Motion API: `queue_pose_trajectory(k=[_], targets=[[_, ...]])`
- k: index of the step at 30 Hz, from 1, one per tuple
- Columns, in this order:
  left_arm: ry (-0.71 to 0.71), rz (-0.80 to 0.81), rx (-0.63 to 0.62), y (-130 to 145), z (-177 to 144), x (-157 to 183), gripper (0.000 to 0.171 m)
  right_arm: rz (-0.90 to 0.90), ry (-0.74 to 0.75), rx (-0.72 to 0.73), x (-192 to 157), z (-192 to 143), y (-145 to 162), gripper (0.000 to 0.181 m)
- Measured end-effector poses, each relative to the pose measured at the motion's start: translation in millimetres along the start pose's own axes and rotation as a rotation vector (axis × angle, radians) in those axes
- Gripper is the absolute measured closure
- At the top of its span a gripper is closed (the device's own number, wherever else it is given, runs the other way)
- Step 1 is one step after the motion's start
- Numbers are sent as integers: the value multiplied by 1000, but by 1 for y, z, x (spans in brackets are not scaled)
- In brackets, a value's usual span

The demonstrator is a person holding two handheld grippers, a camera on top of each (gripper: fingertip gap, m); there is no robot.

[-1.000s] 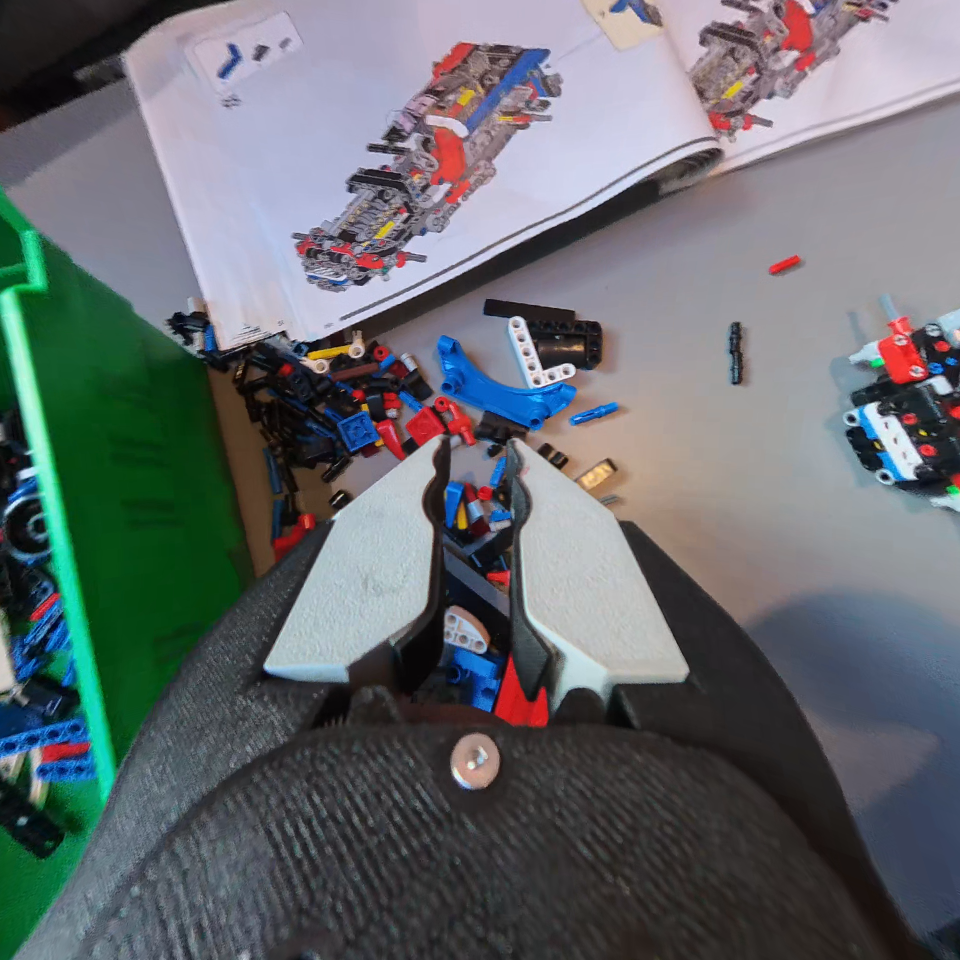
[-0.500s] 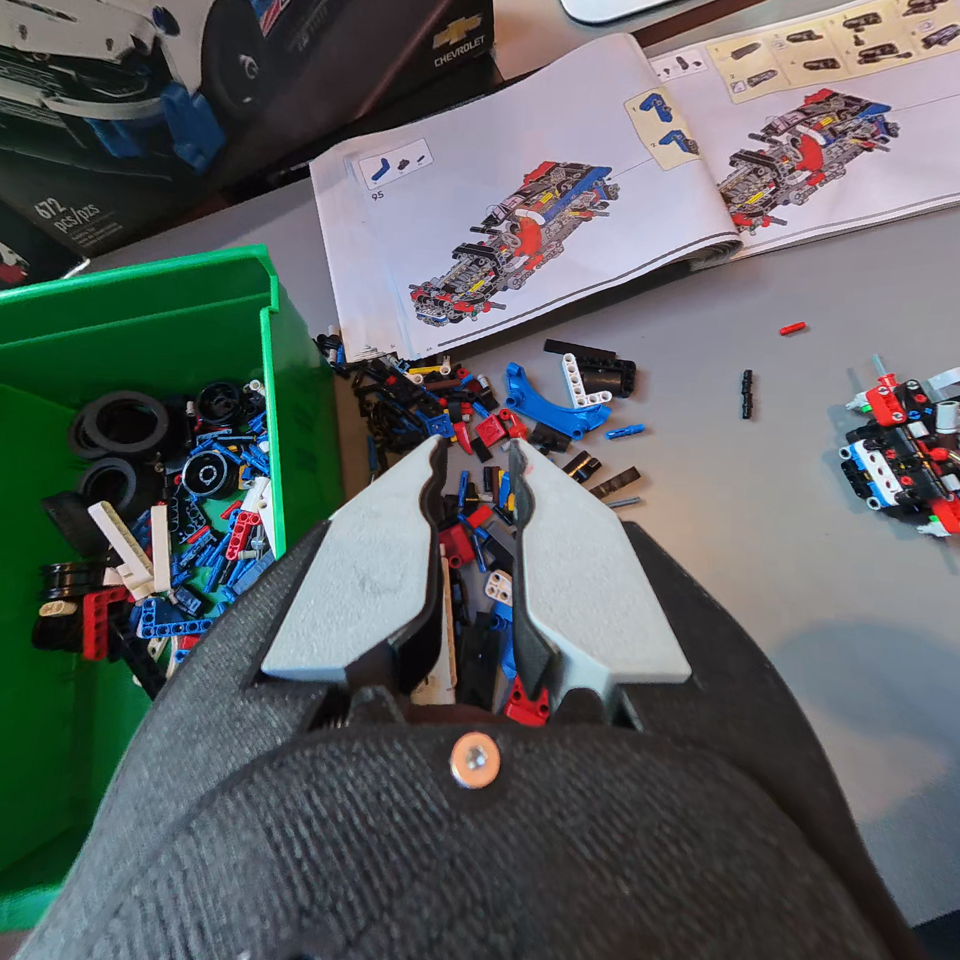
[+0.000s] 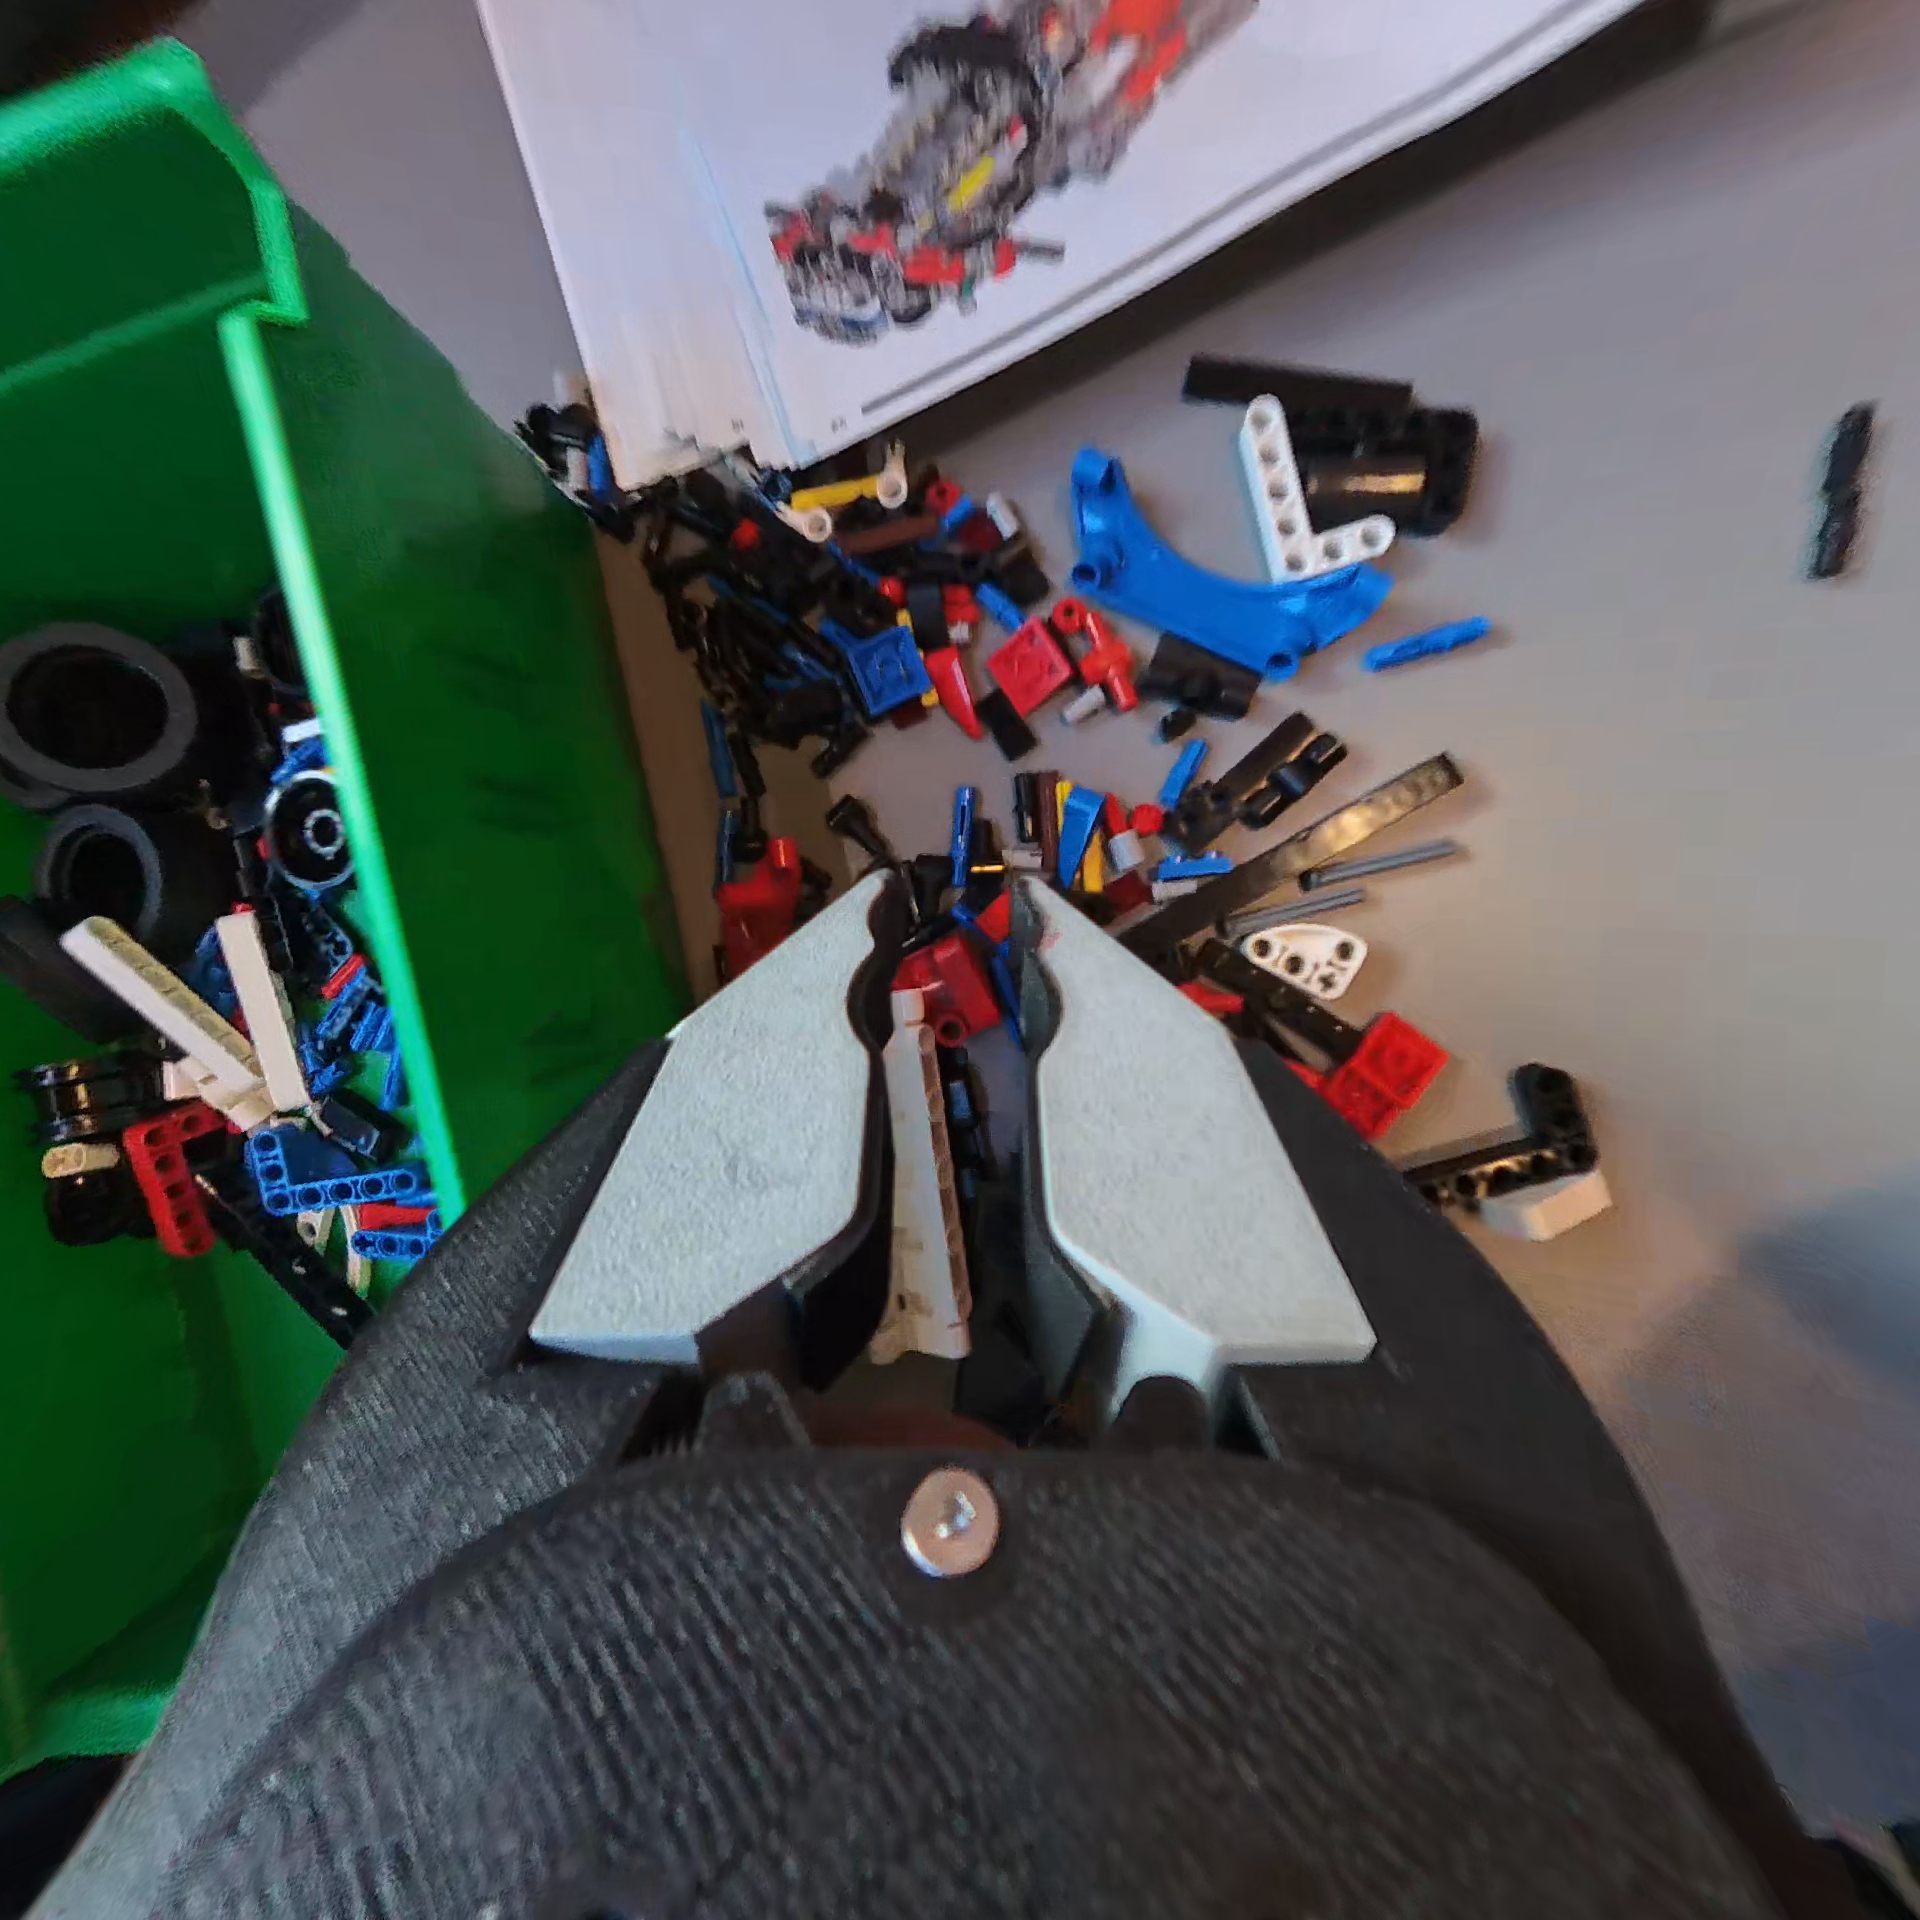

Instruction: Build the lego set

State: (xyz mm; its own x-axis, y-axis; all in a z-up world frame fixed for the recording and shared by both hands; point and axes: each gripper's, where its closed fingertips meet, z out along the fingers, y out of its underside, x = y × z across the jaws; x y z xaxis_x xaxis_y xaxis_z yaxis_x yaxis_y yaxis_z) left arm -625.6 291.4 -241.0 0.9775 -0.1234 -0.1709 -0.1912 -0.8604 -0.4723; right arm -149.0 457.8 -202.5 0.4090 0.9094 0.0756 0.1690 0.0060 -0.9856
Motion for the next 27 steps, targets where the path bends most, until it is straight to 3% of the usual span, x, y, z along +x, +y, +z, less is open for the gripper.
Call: queue_pose_trajectory(k=[4, 14, 20, 27], targets=[[-10, 72, -149, 11, 18, -6, 157, 0, -3, 2, 0, 0, 0, 168], [5, 153, -354, 22, 39, -9, 164, 53, -18, 40, 3, -4, -5, 169], [8, 159, -341, 18, 40, -10, 171, 117, -19, 87, 10, -10, -10, 169], [43, 162, -249, 7, 16, -1, 171, 124, -25, 89, 9, -10, -10, 169]])
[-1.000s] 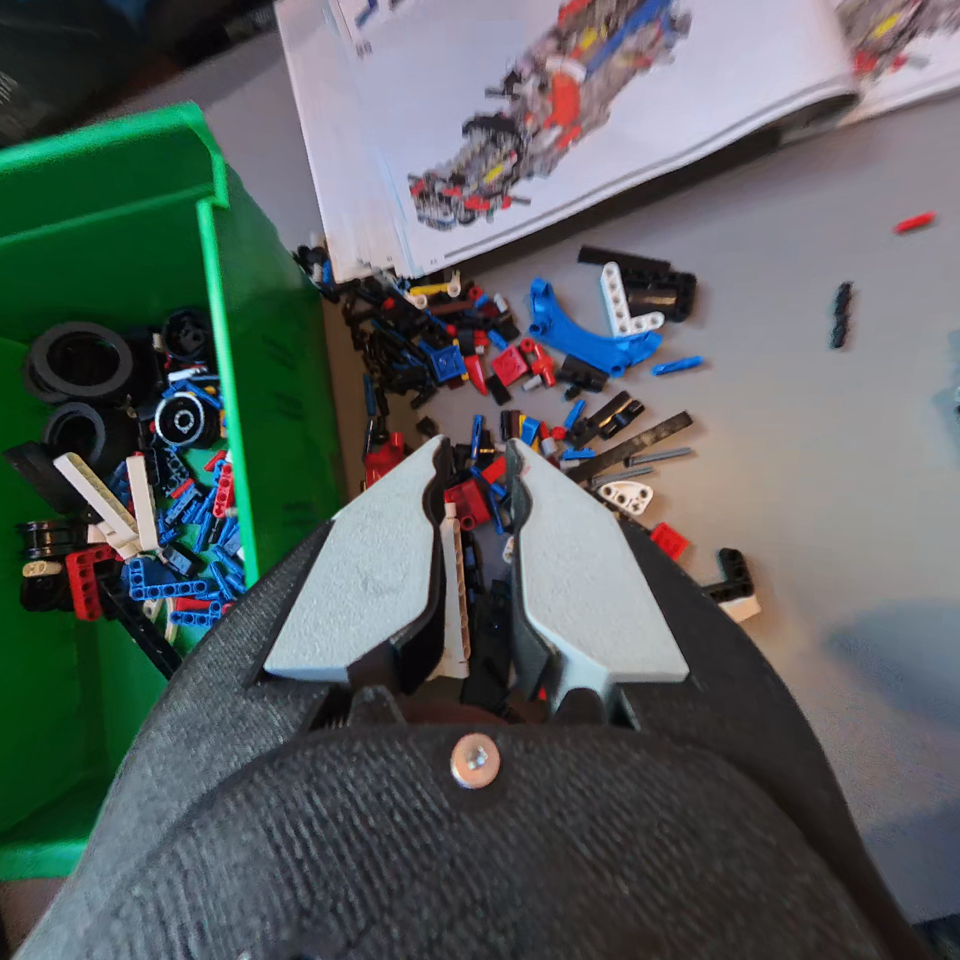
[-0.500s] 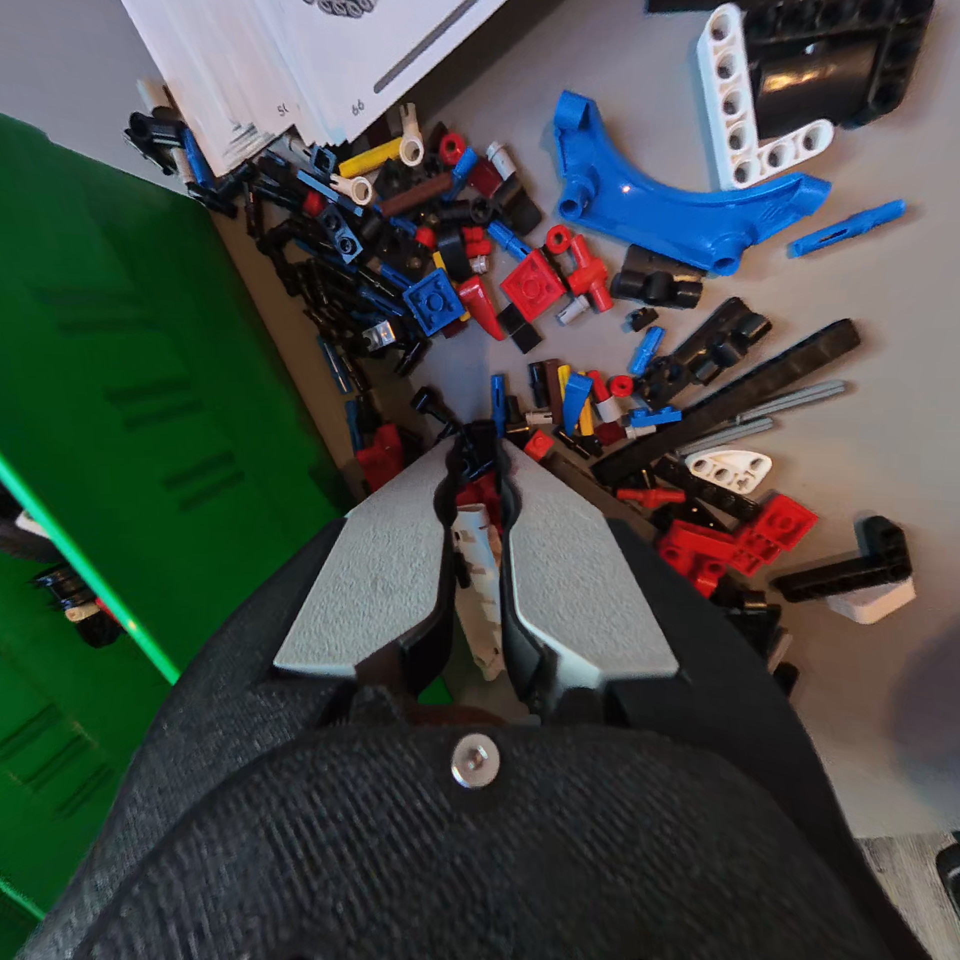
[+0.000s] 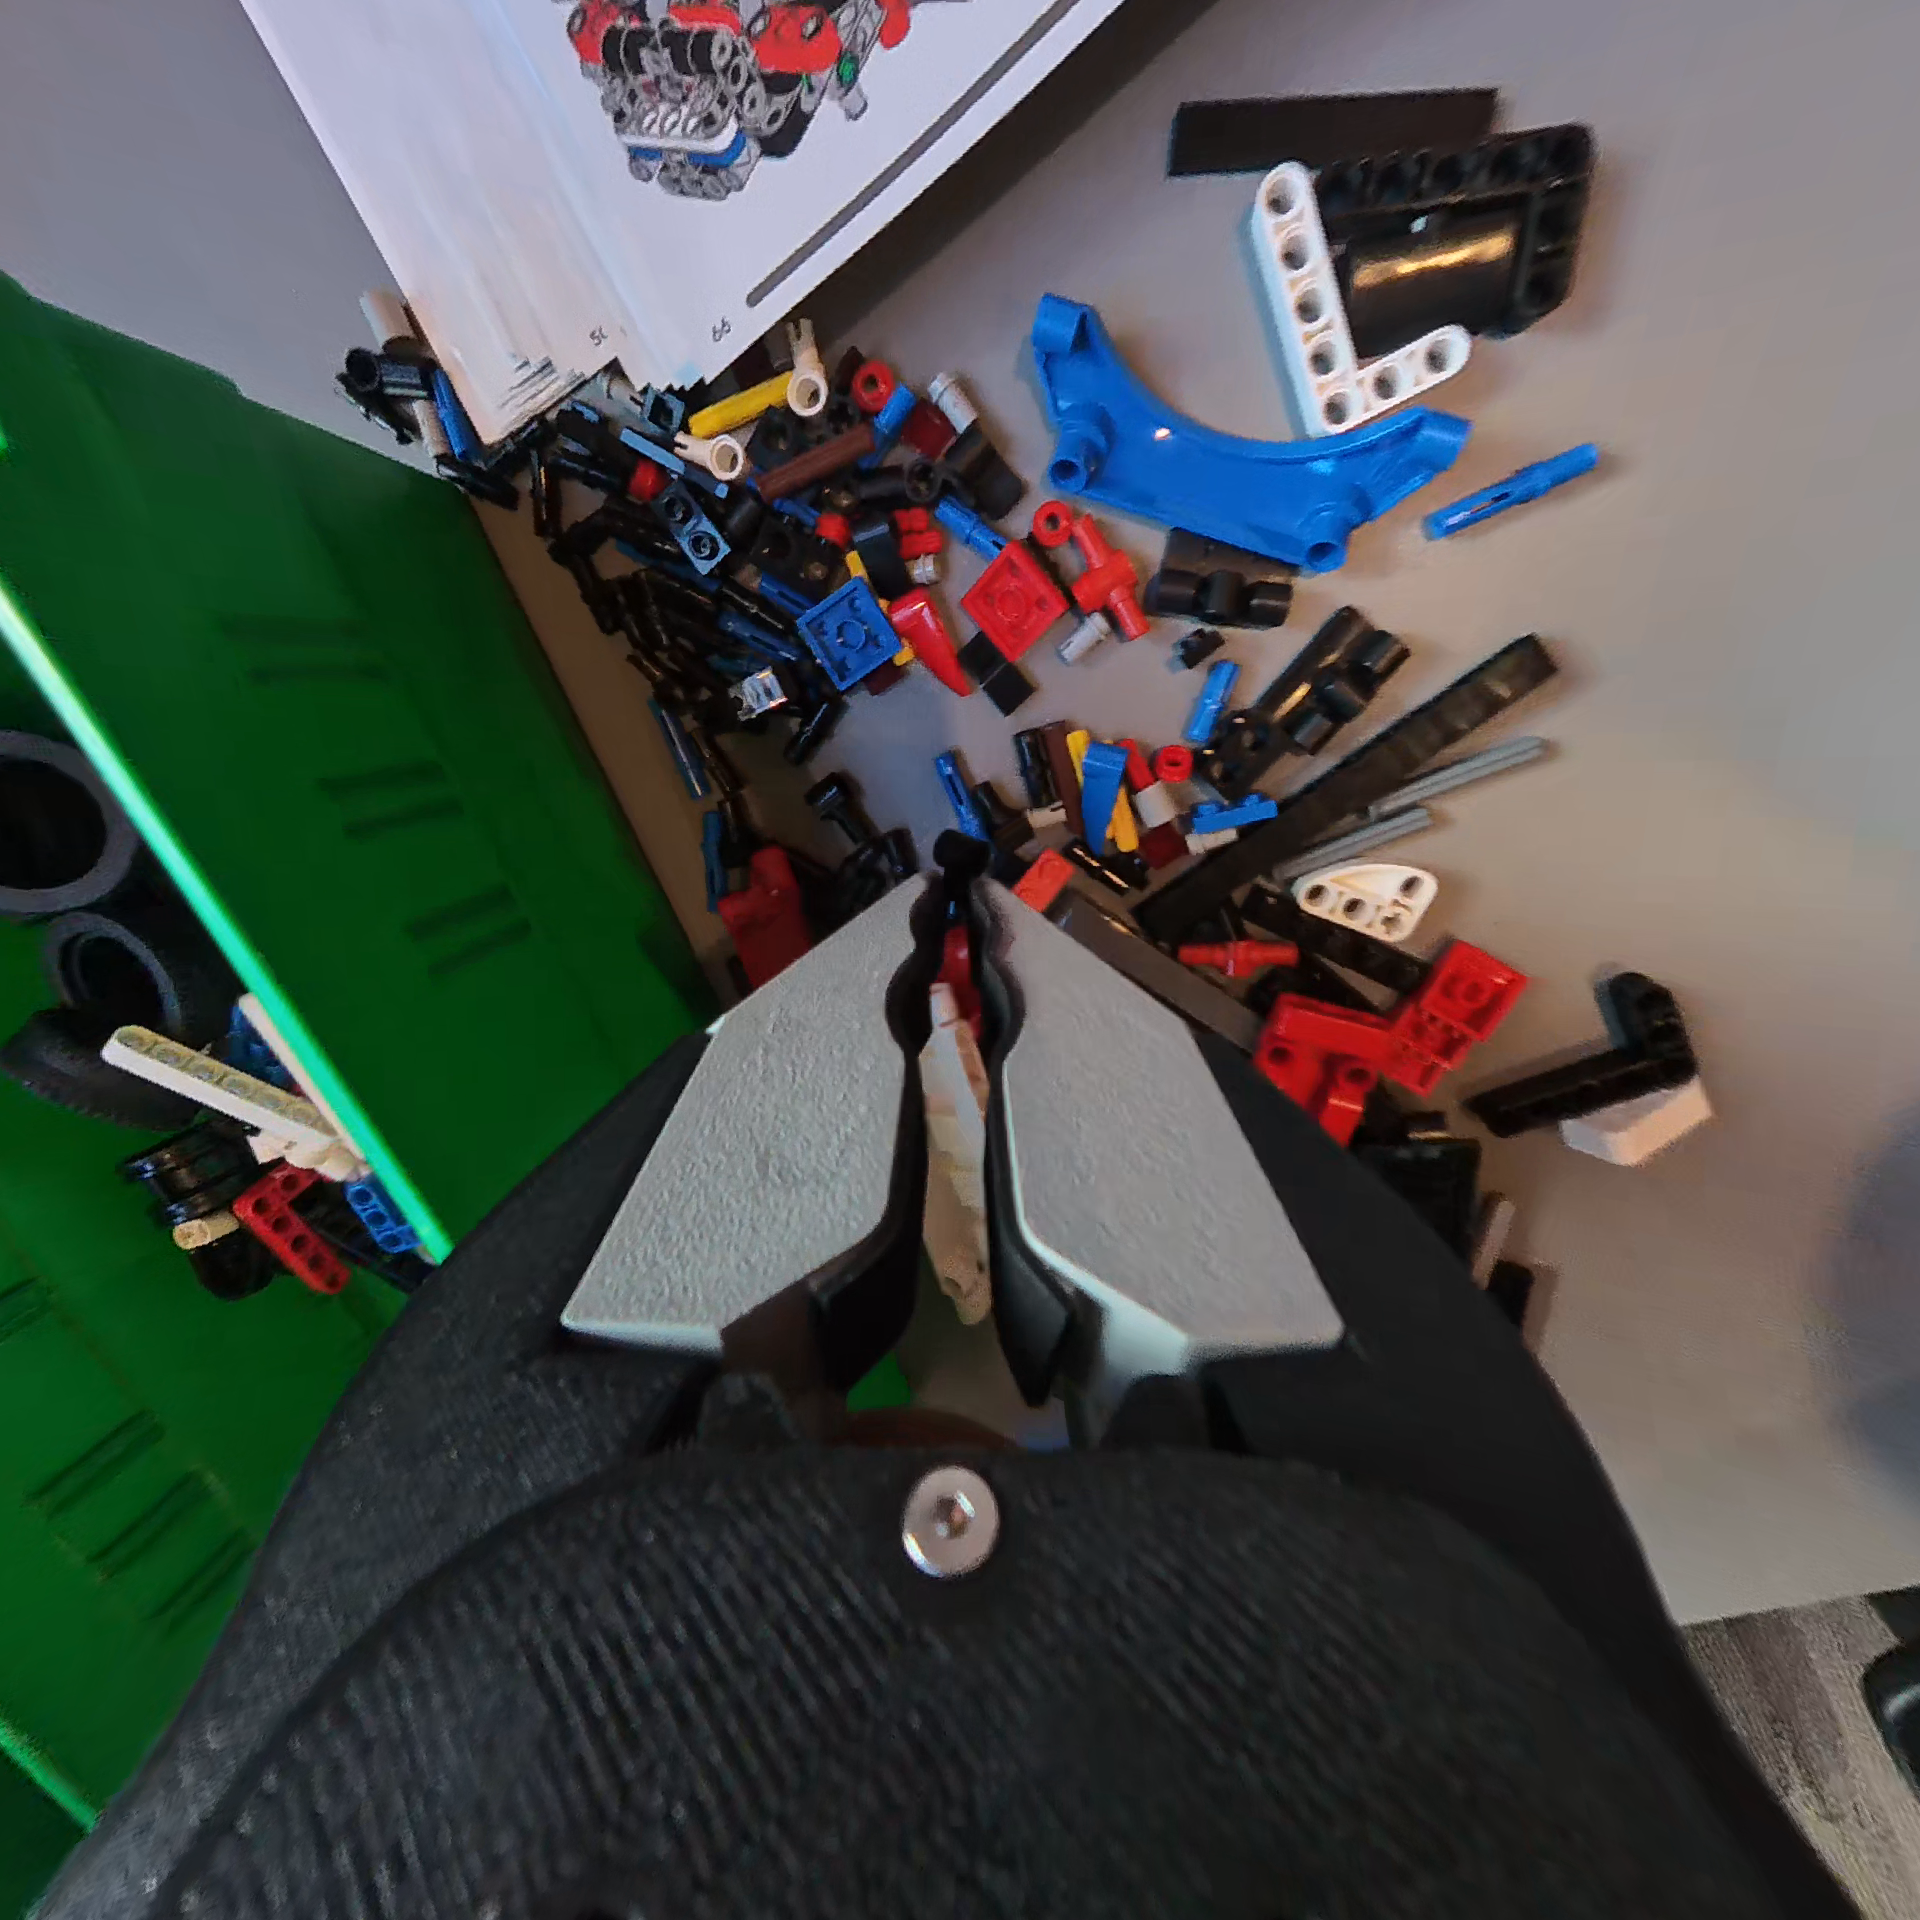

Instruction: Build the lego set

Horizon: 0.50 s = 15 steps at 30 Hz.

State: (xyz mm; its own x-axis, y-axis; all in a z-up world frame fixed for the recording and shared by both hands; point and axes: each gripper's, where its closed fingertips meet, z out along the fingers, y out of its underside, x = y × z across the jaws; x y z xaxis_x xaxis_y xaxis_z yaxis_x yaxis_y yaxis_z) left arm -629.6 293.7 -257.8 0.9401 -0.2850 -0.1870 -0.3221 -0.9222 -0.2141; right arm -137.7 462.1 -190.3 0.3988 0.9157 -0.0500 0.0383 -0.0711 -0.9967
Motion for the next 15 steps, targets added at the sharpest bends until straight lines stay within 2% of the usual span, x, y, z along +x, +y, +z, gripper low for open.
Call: queue_pose_trajectory(k=[3, 6, 11, 15], targets=[[61, 21, 70, -14, -12, 21, 171, -3, -6, -2, -2, 0, 0, 170], [168, 103, 163, -46, -18, 71, 171, -5, -6, -6, -2, 1, 1, 170], [271, 265, 213, -97, -9, 138, 171, -3, -14, -5, -5, -1, 1, 170], [277, 313, 190, -122, 8, 154, 171, 1, -23, -7, -7, -1, 1, 171]])
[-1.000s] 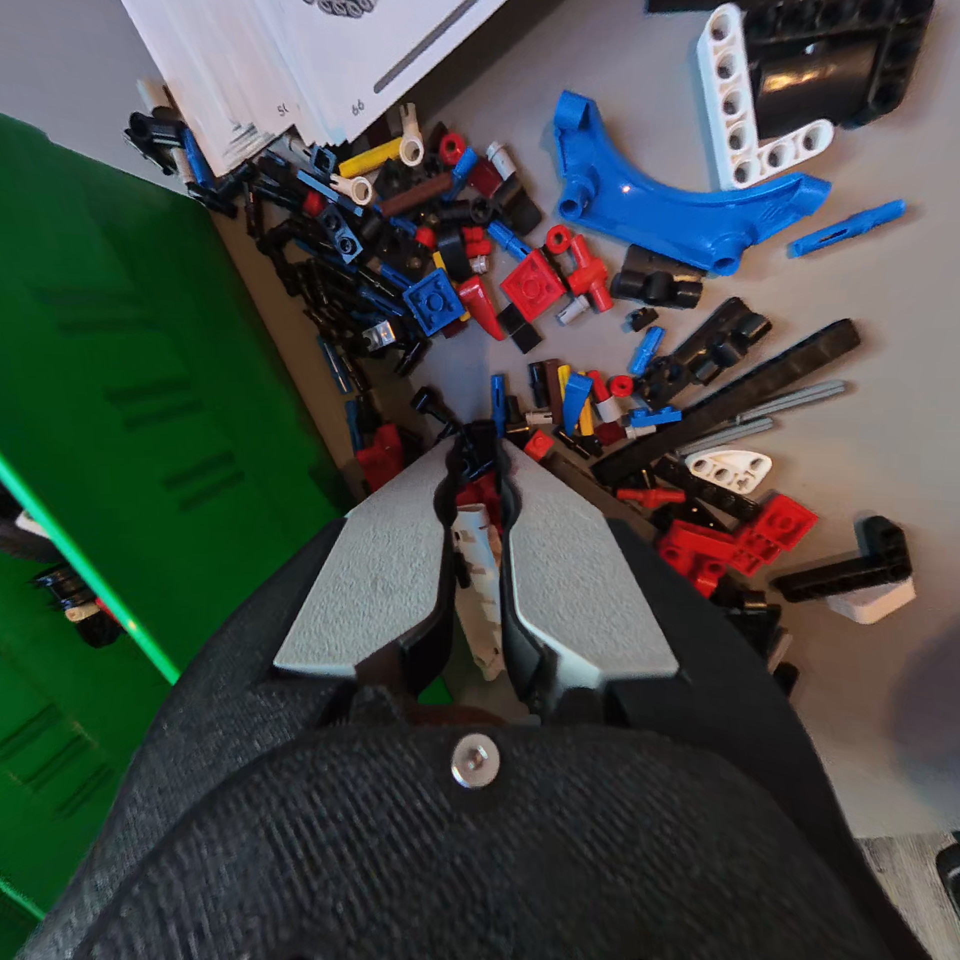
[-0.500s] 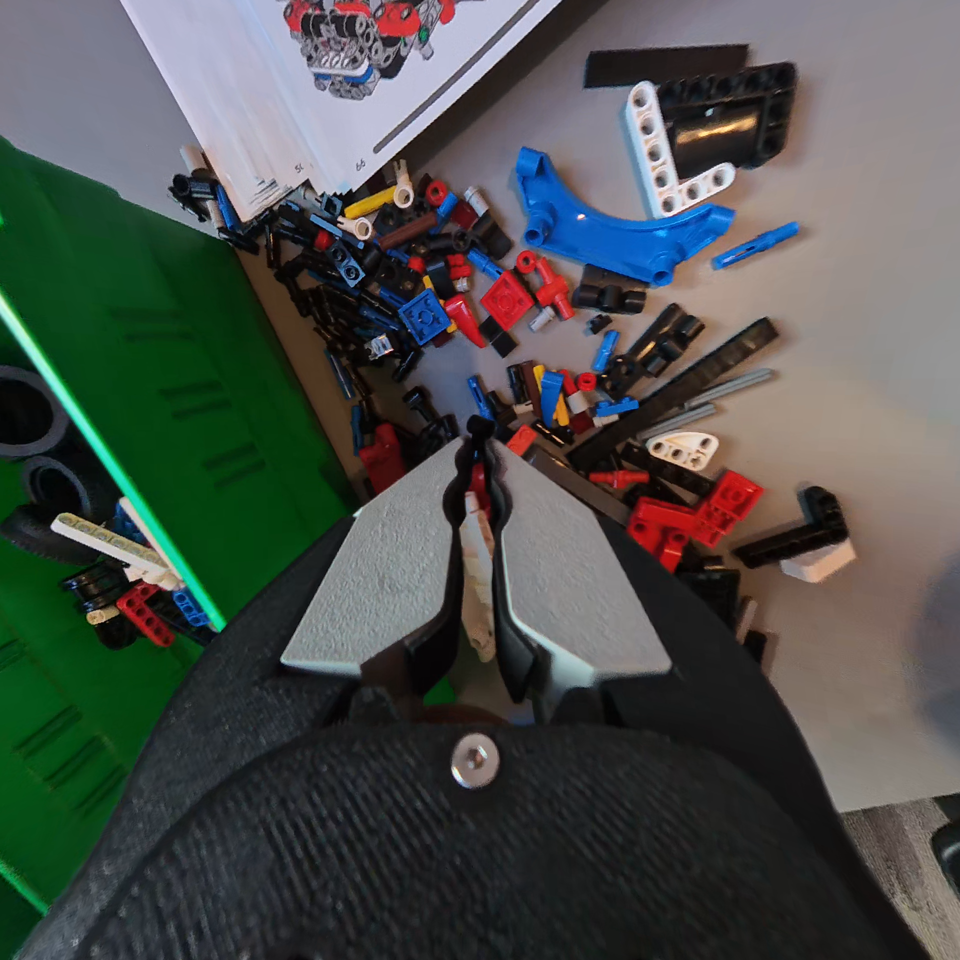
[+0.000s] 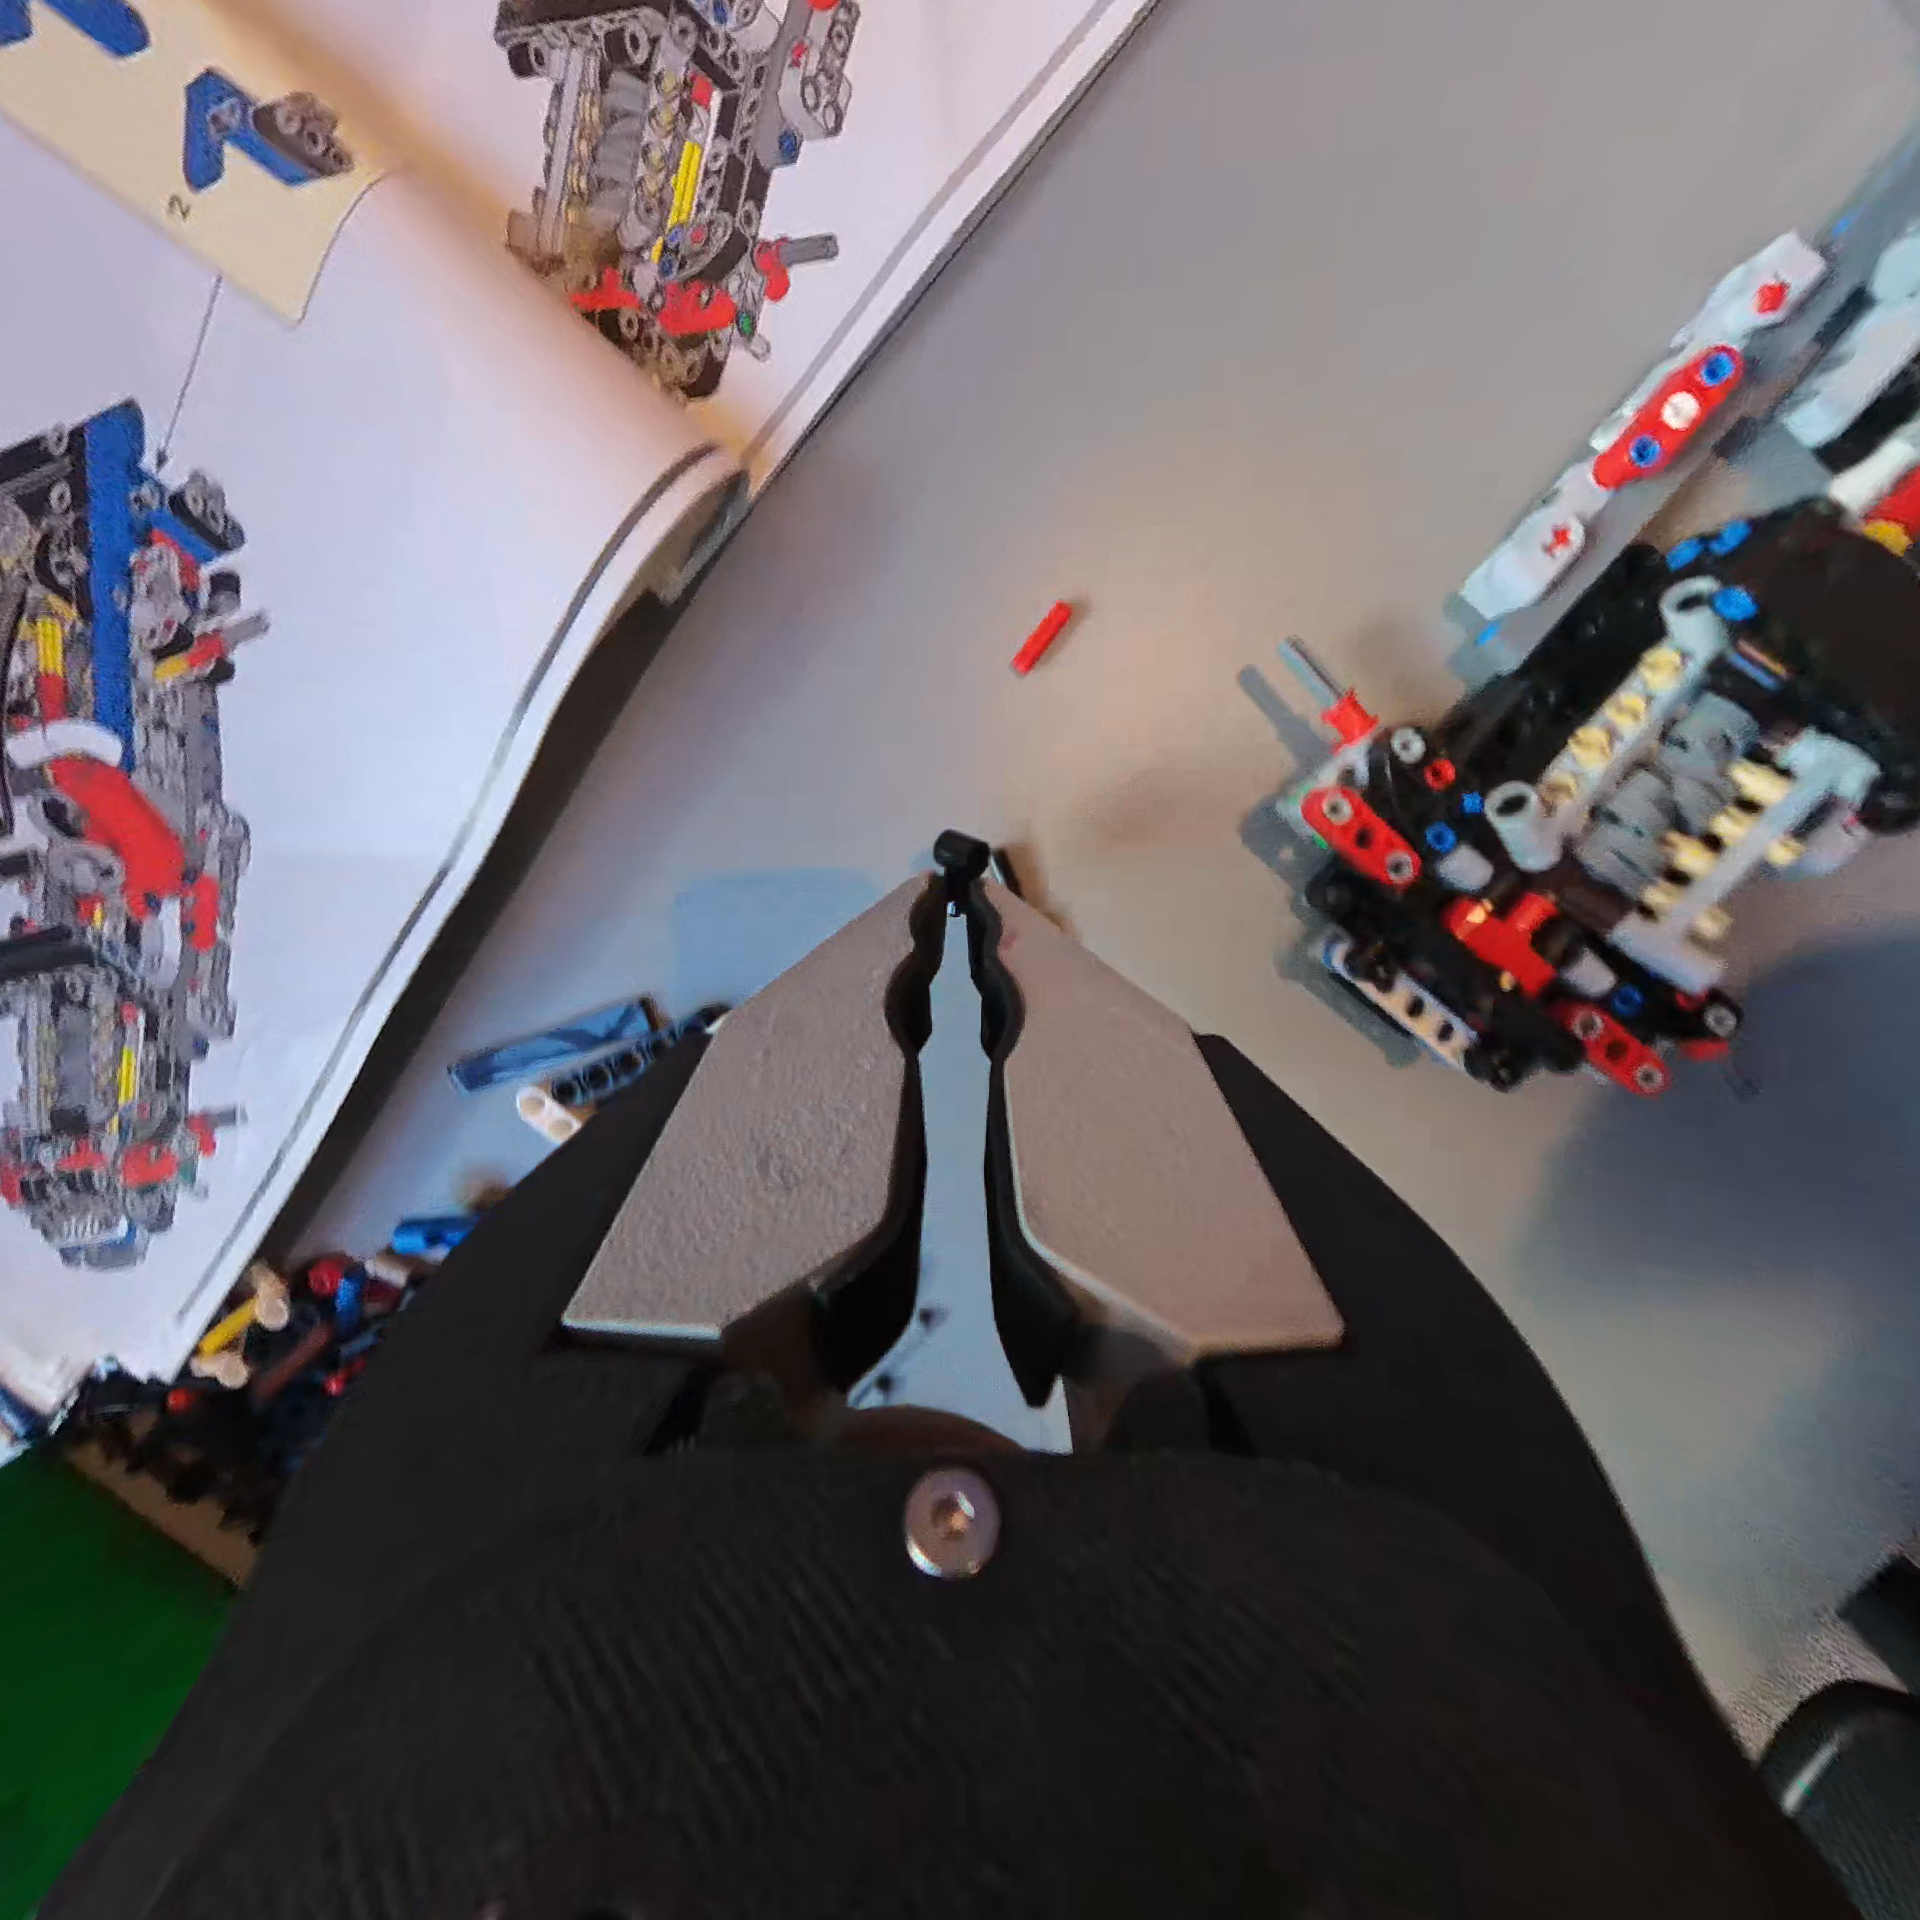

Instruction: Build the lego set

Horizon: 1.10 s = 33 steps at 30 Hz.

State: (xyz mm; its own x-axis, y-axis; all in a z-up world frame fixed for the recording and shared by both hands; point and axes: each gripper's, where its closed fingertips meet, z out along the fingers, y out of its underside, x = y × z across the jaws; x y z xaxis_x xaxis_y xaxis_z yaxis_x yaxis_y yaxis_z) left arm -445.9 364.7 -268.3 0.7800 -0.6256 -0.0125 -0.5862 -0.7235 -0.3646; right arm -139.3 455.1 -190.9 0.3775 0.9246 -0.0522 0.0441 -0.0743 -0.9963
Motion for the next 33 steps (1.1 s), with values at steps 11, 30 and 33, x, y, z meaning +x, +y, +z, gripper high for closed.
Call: queue_pose_trajectory(k=[11, 30, 33], targets=[[50, -54, -21, -3, 7, 1, 162, 36, -22, 2, -1, -1, 0, 172], [89, -88, 8, 19, 12, 31, 162, 69, -25, 11, -2, -3, -1, 173], [61, -121, 73, 18, 1, 44, 158, 69, -30, 9, -3, -3, -1, 173]])
